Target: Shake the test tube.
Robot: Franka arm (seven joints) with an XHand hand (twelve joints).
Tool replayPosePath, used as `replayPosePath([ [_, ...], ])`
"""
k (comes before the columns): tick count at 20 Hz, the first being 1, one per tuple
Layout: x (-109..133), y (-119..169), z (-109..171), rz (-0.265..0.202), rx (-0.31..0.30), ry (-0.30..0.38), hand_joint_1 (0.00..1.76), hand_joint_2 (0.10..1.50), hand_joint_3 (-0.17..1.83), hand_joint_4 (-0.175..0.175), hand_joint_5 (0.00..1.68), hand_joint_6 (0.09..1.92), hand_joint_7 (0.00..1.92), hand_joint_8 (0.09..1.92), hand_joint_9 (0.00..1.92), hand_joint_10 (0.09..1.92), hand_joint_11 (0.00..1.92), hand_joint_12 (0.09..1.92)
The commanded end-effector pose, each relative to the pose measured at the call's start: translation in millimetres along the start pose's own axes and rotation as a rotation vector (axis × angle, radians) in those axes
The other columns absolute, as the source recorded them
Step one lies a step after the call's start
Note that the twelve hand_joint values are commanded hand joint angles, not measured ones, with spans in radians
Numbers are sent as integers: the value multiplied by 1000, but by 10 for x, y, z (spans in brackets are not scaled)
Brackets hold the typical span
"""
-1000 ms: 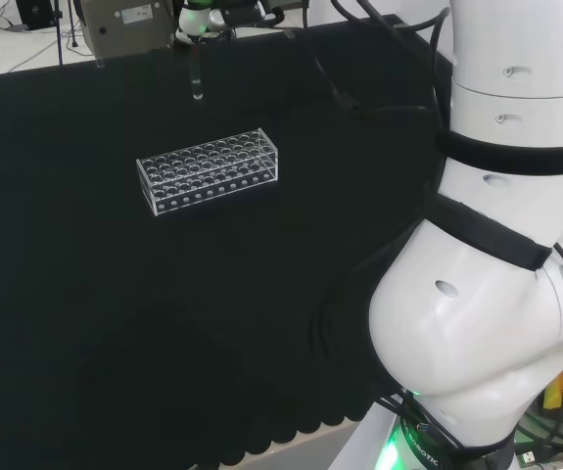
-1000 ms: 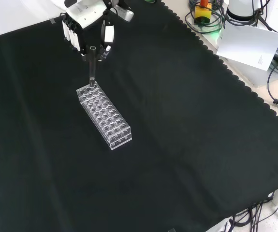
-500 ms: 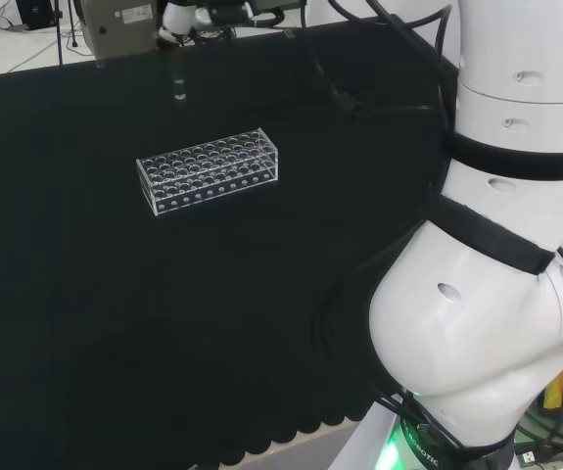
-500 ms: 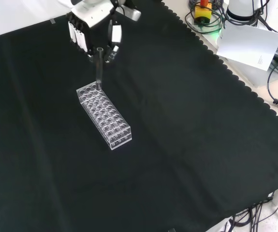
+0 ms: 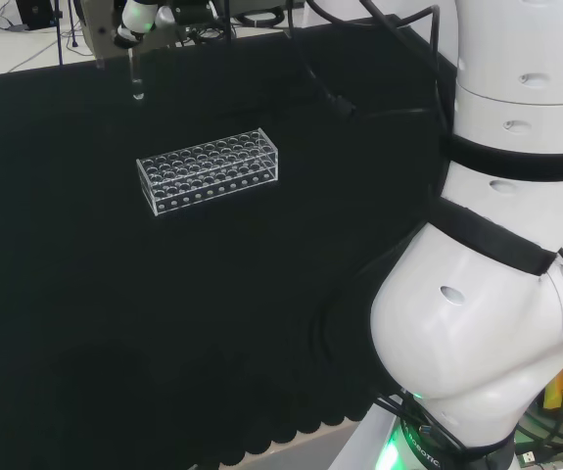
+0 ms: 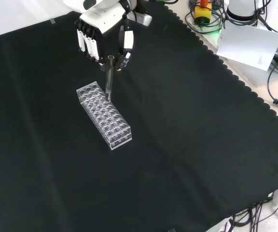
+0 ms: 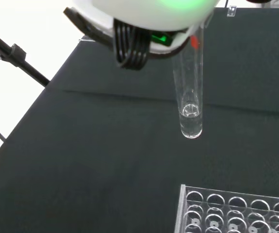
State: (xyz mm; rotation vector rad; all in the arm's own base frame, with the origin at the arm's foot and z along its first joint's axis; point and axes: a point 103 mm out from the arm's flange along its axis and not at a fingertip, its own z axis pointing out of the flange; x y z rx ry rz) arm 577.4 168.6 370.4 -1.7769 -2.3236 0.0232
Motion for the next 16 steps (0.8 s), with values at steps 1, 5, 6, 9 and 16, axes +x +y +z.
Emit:
replayPosePath([
  [1, -465, -69, 29, 123, 21, -43, 1437, 644, 575, -175, 1328, 302, 1419, 665, 1558, 87, 1165, 964],
  [5, -1090, -237, 4, 277, 29, -70, 1437, 643, 576, -175, 1329, 302, 1420, 664, 1559, 87, 1163, 966],
  [6, -1255, -299, -14, 317, 28, -76, 1437, 643, 577, -175, 1329, 302, 1420, 664, 1560, 87, 1163, 967],
  [9, -1669, -489, -70, 415, 24, -97, 1437, 642, 578, -175, 1330, 301, 1420, 663, 1560, 87, 1162, 968],
  [16, -2398, -940, -278, 606, -1, -114, 1438, 640, 581, -175, 1331, 300, 1421, 662, 1562, 87, 1161, 971],
])
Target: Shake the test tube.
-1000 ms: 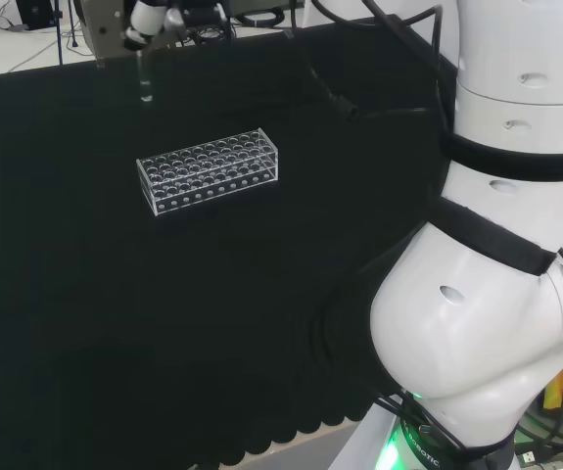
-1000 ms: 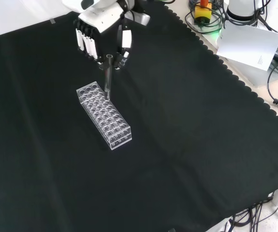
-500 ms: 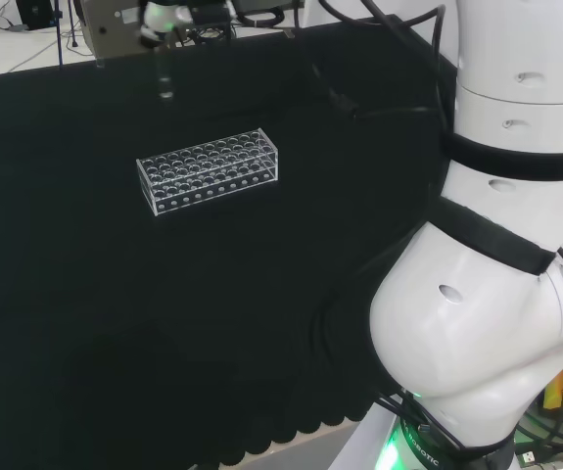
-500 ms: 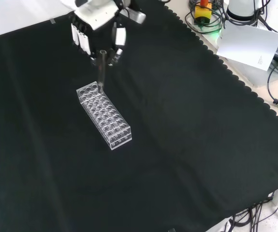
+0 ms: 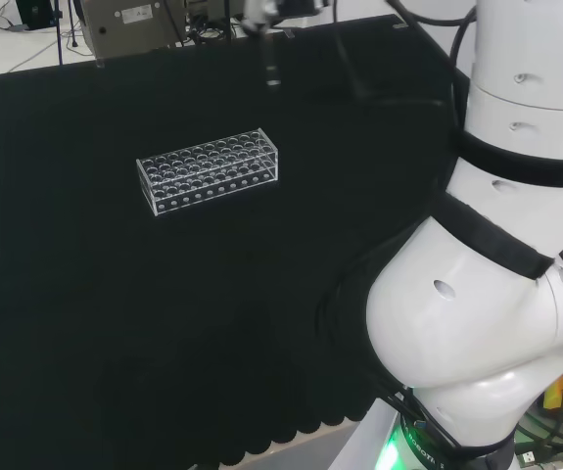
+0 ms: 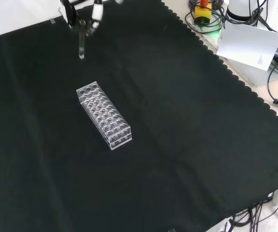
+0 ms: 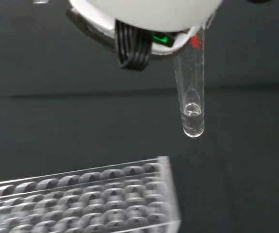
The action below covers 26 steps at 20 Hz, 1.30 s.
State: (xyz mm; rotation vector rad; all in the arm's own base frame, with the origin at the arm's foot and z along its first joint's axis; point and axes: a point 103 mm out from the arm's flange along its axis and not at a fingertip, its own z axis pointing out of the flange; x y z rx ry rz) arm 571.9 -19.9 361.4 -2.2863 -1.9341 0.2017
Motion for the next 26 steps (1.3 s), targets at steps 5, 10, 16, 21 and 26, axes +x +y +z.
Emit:
replayPosePath([
  [5, -671, -111, -98, 154, -20, 3, 1438, 639, 583, -175, 1332, 299, 1422, 661, 1562, 87, 1161, 972],
  [10, -111, -35, -17, 49, -8, 43, 1438, 638, 584, -175, 1332, 298, 1423, 660, 1563, 87, 1160, 972],
  [16, 919, 3, 47, -147, 8, 89, 1438, 638, 584, -175, 1333, 296, 1424, 659, 1563, 87, 1160, 973],
  [21, 1665, -90, 41, -303, 15, 113, 1438, 637, 585, -175, 1334, 294, 1424, 659, 1564, 87, 1159, 973],
  [26, 2043, -190, -11, -381, 11, 143, 1438, 637, 586, -175, 1335, 293, 1424, 658, 1565, 87, 1159, 974],
])
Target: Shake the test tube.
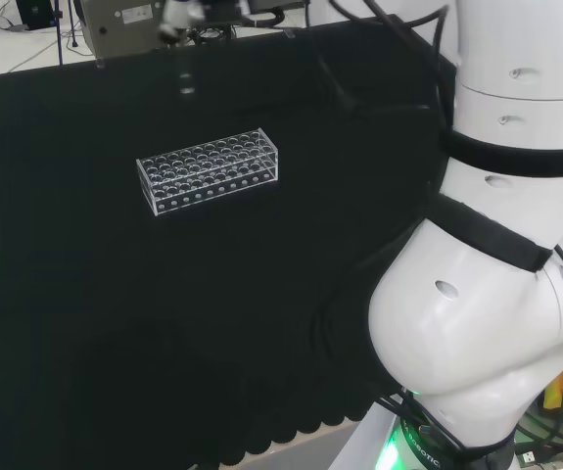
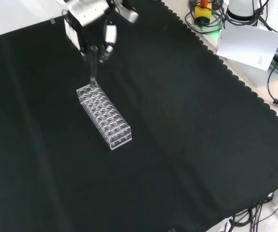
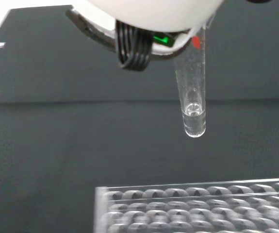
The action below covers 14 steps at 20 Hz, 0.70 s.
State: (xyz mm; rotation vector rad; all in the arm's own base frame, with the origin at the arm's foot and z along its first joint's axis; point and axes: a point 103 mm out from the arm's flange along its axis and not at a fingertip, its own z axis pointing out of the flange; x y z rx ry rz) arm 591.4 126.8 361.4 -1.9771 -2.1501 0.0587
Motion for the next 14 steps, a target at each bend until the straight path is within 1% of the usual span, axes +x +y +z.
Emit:
replayPosePath([
  [1, 596, 8, 49, -124, 10, 48, 1438, 637, 586, -175, 1335, 293, 1424, 658, 1565, 87, 1159, 974],
  [2, 594, 5, 47, -123, 9, 47, 1438, 637, 586, -175, 1335, 292, 1424, 658, 1565, 87, 1159, 974],
  [4, 519, 3, 45, -104, 11, 41, 1438, 637, 586, -175, 1335, 292, 1424, 658, 1565, 87, 1159, 974],
  [7, 262, -4, 42, -52, 16, 11, 1438, 637, 586, -175, 1336, 291, 1424, 658, 1565, 87, 1158, 974],
  [9, 10, -23, 35, -2, 17, -12, 1438, 637, 586, -175, 1336, 290, 1424, 658, 1566, 87, 1158, 974],
  [14, -864, -146, 5, 176, 30, -80, 1438, 636, 586, -175, 1337, 289, 1424, 658, 1566, 87, 1158, 974],
])
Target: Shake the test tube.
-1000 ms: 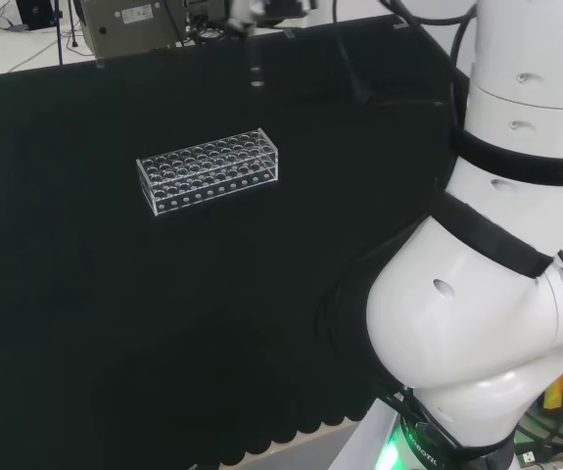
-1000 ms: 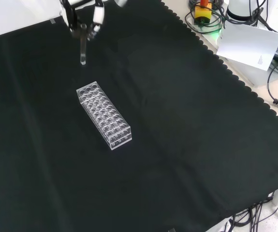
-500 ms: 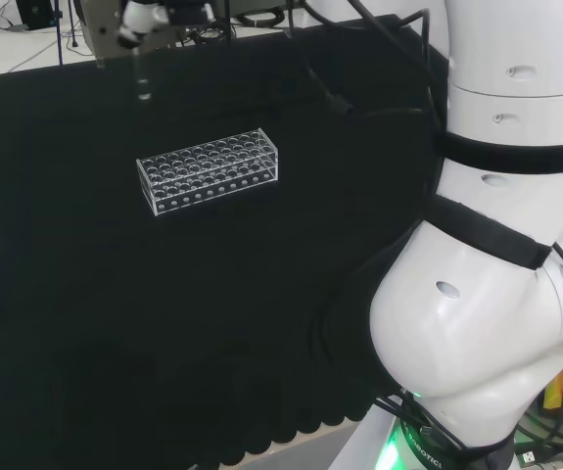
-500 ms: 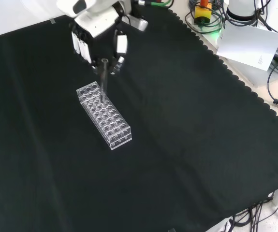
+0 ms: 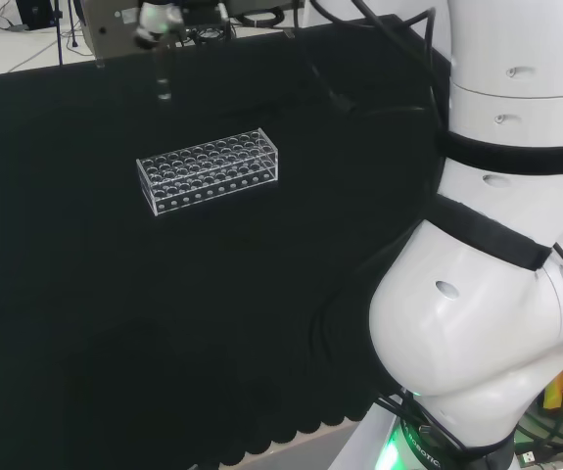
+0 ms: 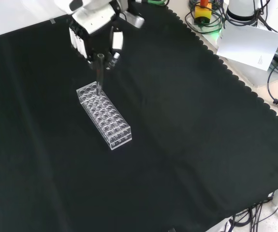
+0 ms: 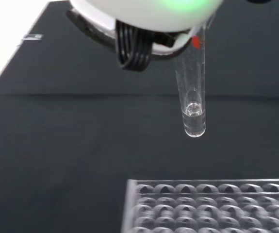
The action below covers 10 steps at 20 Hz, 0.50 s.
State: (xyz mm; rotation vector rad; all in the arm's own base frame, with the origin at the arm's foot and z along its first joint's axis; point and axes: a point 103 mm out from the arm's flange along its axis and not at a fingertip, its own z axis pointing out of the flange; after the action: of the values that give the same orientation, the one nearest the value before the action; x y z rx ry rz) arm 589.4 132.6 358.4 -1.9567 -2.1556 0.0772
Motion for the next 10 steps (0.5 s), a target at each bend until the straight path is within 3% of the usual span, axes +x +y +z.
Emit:
replayPosePath([
  [1, -1092, -188, -43, 223, 17, -86, 1438, 636, 587, -175, 1337, 289, 1424, 658, 1566, 87, 1158, 974],
  [6, -1836, -445, -165, 376, 5, -123, 1438, 636, 586, -175, 1337, 288, 1424, 658, 1567, 87, 1158, 974],
  [10, -2090, -572, -250, 429, -11, -131, 1438, 636, 586, -175, 1337, 287, 1424, 658, 1567, 87, 1158, 974],
])
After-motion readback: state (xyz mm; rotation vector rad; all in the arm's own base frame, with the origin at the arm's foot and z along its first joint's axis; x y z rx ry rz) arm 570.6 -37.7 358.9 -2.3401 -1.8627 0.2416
